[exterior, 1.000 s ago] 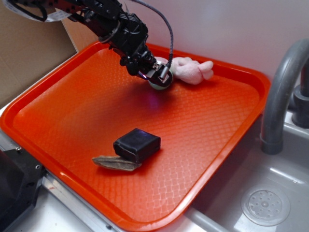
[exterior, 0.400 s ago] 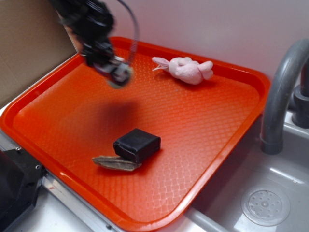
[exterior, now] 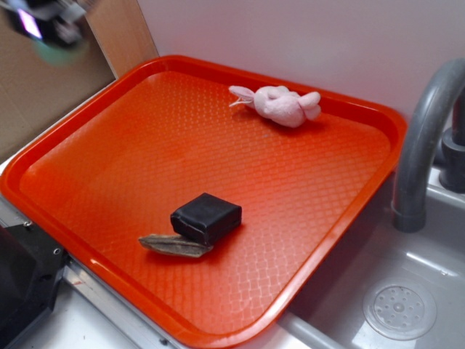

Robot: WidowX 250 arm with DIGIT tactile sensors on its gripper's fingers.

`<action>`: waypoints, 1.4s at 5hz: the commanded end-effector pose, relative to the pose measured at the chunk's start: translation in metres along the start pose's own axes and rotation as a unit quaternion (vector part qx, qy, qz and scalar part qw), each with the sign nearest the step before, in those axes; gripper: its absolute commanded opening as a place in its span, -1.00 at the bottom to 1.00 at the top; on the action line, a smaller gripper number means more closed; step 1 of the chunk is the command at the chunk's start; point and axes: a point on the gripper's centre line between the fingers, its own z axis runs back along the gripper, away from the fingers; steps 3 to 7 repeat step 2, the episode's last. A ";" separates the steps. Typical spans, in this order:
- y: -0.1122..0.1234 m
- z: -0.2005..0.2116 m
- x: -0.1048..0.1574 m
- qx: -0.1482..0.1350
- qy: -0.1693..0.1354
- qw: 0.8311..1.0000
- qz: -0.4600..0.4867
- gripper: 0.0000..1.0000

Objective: Grab the green ball.

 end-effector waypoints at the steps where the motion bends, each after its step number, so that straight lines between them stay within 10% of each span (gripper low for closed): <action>1: 0.023 0.052 -0.008 -0.053 -0.069 0.996 0.008 -1.00; 7: 0.021 0.043 -0.003 -0.039 -0.056 0.998 0.015 -1.00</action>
